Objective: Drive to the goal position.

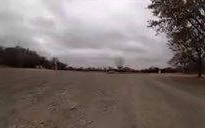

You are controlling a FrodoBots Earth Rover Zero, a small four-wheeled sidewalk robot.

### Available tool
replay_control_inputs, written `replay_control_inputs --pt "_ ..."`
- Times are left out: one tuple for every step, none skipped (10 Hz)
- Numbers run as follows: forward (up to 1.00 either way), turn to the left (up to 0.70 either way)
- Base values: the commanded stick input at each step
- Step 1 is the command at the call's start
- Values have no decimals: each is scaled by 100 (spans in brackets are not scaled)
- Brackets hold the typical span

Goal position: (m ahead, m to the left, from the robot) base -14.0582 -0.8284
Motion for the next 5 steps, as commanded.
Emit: replay_control_inputs --pt "0 5" --pt "0 5" --pt "0 5" --pt "0 5" --pt "39 3"
